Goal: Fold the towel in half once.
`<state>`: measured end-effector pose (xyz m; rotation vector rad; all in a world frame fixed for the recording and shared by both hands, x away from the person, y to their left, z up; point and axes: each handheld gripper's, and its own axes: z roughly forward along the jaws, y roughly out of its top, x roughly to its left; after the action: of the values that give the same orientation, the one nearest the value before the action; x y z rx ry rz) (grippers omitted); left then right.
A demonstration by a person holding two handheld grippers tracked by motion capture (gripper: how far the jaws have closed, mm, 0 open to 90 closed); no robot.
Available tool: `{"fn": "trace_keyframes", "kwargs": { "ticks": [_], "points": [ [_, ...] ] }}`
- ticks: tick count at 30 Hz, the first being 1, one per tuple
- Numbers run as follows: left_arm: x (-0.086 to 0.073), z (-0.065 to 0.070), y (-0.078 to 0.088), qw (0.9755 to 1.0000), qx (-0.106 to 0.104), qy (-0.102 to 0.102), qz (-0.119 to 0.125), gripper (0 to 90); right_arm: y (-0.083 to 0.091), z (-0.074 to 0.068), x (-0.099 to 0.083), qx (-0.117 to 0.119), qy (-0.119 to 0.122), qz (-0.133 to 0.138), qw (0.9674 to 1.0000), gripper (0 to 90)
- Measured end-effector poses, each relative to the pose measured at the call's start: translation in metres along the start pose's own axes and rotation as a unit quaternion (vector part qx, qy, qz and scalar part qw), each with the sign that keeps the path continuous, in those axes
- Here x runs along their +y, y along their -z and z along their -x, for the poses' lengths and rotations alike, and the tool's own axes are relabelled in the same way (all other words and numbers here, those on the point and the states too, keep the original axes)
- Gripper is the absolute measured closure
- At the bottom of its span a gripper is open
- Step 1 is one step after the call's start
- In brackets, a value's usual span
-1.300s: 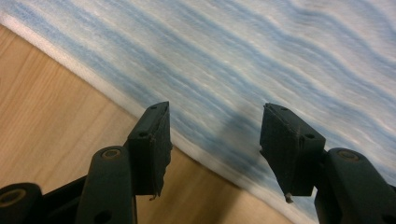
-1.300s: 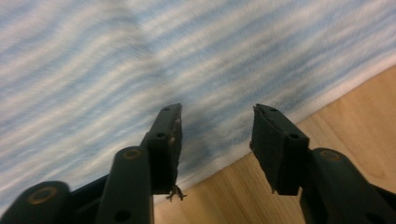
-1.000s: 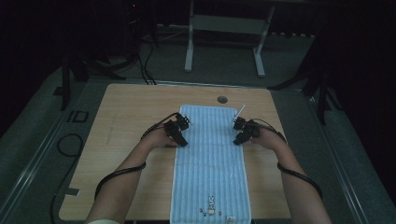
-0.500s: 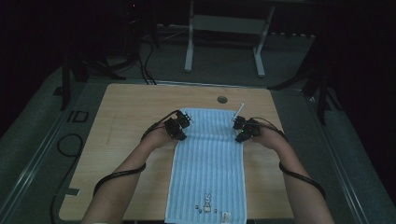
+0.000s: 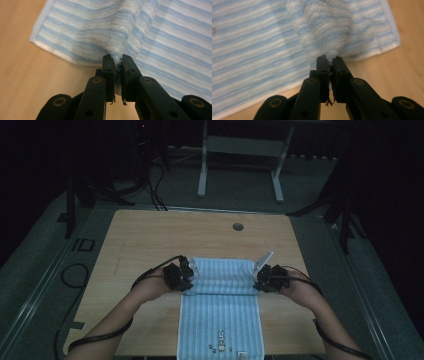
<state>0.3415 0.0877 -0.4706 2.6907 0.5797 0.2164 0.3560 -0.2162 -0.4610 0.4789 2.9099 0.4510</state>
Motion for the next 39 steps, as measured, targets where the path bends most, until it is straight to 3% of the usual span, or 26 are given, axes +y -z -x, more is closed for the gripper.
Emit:
{"fn": "trace_keyframes", "kwargs": {
  "ticks": [2,4,5,8,9,10,11,14,16,19,22,25,30,31,32,33,34,35,36,39],
  "points": [
    [-0.009,0.012,-0.001,1.0,-0.008,-0.001,0.003,82.7,-0.002,-0.006,-0.002,0.003,0.002,-0.003,1.0,84.5],
    [-0.017,0.02,-0.005,0.9995,-0.028,-0.007,-0.008,80.3,-0.008,-0.018,-0.007,0.021,0.002,-0.009,0.9997,82.2],
    [-0.022,0.025,-0.006,0.9992,-0.034,-0.011,-0.019,75.0,-0.013,-0.03,-0.011,0.044,0.016,-0.031,0.9984,73.2],
    [-0.026,0.025,0.0,0.9993,-0.027,-0.004,-0.025,70.0,-0.012,-0.038,-0.014,0.036,0.026,-0.039,0.9983,69.5],
    [-0.027,0.024,0.01,0.9996,-0.026,0.002,-0.01,69.1,-0.003,-0.038,-0.014,0.029,0.022,-0.025,0.999,68.0],
    [-0.027,0.024,0.01,0.9996,-0.026,0.002,-0.01,68.9,-0.003,-0.038,-0.014,0.029,0.022,-0.025,0.999,68.0],
    [-0.026,0.026,0.014,0.9996,-0.027,-0.002,-0.008,68.9,0.008,-0.035,-0.012,0.03,0.007,-0.004,0.9995,71.5],
    [-0.024,0.03,0.012,0.9995,-0.029,-0.01,-0.009,69.0,0.009,-0.034,-0.008,0.031,0.001,0.005,0.9995,71.7],
    [-0.023,0.032,0.006,0.9994,-0.027,-0.016,-0.013,69.1,0.002,-0.036,-0.005,0.032,0.007,-0.004,0.9995,72.7],
    [-0.022,0.031,-0.011,0.9986,-0.042,-0.012,-0.03,71.1,-0.022,-0.038,0.0,0.049,0.011,-0.025,0.9984,76.1],
    [-0.026,0.031,-0.028,0.9972,-0.056,-0.008,-0.048,72.3,-0.033,-0.041,-0.001,0.058,0.013,-0.035,0.9976,76.5],
    [-0.029,0.029,-0.036,0.997,-0.061,0.002,-0.048,72.3,-0.046,-0.042,-0.004,0.058,0.018,-0.05,0.9969,76.5],
    [-0.026,0.021,-0.039,0.9969,-0.064,0.009,-0.046,72.3,-0.051,-0.034,-0.003,0.064,0.014,-0.055,0.9963,76.3],
    [-0.022,0.017,-0.041,0.9968,-0.065,0.011,-0.045,72.2,-0.052,-0.025,-0.002,0.07,0.012,-0.062,0.9955,76.3],
    [-0.022,0.017,-0.041,0.9968,-0.065,0.011,-0.045,72.2,-0.052,-0.025,-0.002,0.07,0.012,-0.062,0.9955,76.3],
    [-0.016,0.013,-0.044,0.9966,-0.068,0.014,-0.044,72.2,-0.054,-0.014,0.0,0.071,0.006,-0.072,0.9948,76.2],
    [-0.016,0.013,-0.044,0.9966,-0.068,0.014,-0.044,72.3,-0.054,-0.014,0.0,0.071,0.006,-0.072,0.9948,76.2],
    [-0.01,0.01,-0.047,0.9964,-0.071,0.013,-0.043,72.2,-0.055,-0.004,0.002,0.076,0.007,-0.088,0.9932,76.0],
    [-0.01,0.01,-0.047,0.9964,-0.071,0.013,-0.043,72.2,-0.055,-0.004,0.002,0.076,0.007,-0.088,0.9932,76.0],
    [0.003,0.004,-0.053,0.9965,-0.074,0.009,-0.039,72.2,-0.056,0.014,0.004,0.074,0.008,-0.116,0.9904,76.0]
  ]
}}
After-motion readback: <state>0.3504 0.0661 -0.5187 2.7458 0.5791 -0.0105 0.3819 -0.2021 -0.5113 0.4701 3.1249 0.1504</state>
